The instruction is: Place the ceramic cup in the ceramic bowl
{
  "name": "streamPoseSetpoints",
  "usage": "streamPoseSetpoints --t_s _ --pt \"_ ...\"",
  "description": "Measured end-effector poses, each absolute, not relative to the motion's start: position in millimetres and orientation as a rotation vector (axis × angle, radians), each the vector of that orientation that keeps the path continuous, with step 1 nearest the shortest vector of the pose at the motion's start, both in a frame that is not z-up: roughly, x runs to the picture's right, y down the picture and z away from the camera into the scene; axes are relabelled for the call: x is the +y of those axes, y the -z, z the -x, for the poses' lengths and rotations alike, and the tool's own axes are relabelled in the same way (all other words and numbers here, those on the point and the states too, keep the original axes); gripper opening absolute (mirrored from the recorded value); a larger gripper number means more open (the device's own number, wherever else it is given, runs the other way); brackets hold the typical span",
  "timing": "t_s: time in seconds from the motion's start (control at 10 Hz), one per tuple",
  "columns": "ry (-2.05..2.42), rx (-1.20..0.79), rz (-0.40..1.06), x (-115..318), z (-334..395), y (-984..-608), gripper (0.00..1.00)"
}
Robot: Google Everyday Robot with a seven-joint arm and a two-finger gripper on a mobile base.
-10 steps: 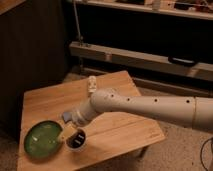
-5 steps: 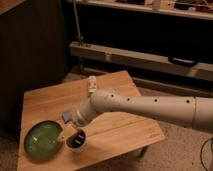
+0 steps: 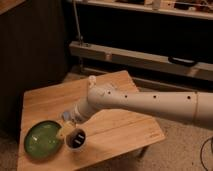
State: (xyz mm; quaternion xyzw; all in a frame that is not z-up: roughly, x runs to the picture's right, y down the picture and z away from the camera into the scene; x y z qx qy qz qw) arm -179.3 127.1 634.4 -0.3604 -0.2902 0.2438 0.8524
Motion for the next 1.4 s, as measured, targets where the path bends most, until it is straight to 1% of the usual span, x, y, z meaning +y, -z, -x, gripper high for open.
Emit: streamPoseSetpoints --t_s 0.3,0.5,0.7,0.9,1.1,1.4 --pt "-0.544 -0.541 0.746 66 165 -588 0.80" --pt "-0.558 -0.452 0.765 40 157 -569 0.80" --pt "-0.579 -0.357 0.783 26 146 -567 0.80" --pt "-0.609 -0.294 0.796 25 129 -577 0.80" --pt "-0.614 -0.248 0.814 40 124 -596 0.80" --pt "-0.607 -0.199 0.842 81 123 -648 0.80"
